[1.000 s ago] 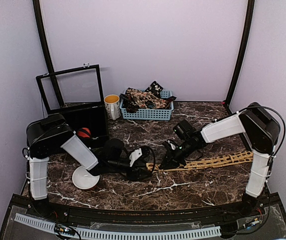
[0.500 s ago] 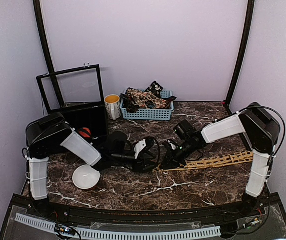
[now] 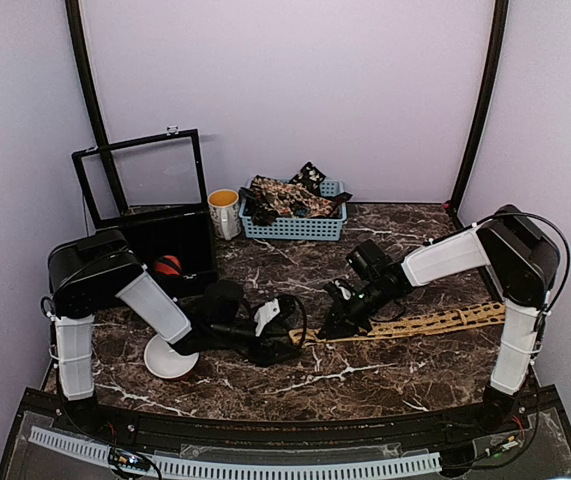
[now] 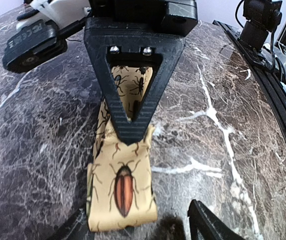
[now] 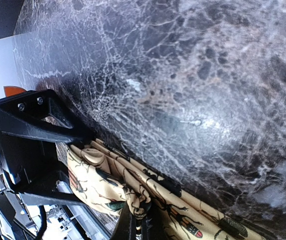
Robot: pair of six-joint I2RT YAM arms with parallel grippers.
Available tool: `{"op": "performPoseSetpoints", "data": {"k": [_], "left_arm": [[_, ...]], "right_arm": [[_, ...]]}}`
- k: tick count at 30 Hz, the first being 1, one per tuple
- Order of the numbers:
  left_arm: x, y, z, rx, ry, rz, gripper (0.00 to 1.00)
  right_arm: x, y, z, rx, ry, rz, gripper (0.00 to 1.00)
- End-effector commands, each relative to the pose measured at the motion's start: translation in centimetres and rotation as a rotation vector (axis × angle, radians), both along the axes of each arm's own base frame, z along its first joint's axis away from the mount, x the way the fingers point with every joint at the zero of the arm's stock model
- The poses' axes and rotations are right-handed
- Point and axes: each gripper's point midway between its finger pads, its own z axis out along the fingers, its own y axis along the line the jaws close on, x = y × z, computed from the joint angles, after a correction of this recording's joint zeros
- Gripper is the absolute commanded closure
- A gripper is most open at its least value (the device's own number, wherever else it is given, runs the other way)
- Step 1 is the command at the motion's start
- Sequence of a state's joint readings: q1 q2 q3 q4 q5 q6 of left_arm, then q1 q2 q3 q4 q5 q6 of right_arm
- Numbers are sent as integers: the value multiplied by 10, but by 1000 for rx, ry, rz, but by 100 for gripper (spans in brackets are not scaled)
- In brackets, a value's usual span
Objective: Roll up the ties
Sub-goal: Roll the tie at the center of the board.
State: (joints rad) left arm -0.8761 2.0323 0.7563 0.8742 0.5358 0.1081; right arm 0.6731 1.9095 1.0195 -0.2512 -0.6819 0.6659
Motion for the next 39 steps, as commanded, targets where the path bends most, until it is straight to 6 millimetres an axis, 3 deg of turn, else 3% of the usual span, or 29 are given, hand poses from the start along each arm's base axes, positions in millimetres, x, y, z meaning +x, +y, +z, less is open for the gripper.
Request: {"op": "performPoseSetpoints", "data": {"k": [1, 13, 20, 28, 39], "left_arm": [[0, 7, 17, -28, -30, 18, 35], [12, -16, 30, -69, -59, -21, 63], [8, -31, 44, -105, -74, -74, 64], [13, -45, 22, -83, -33, -85, 63], [11, -36, -14, 15, -6, -77, 62]], "right_arm": [[-12, -28, -37, -153, 61, -25, 100], [-15, -31, -39, -164, 68, -23, 100], [-13, -29, -39, -160, 70, -23, 100], [-13, -28, -40, -157, 74, -20, 100], [-12, -25, -36, -141, 70, -14, 100]]}}
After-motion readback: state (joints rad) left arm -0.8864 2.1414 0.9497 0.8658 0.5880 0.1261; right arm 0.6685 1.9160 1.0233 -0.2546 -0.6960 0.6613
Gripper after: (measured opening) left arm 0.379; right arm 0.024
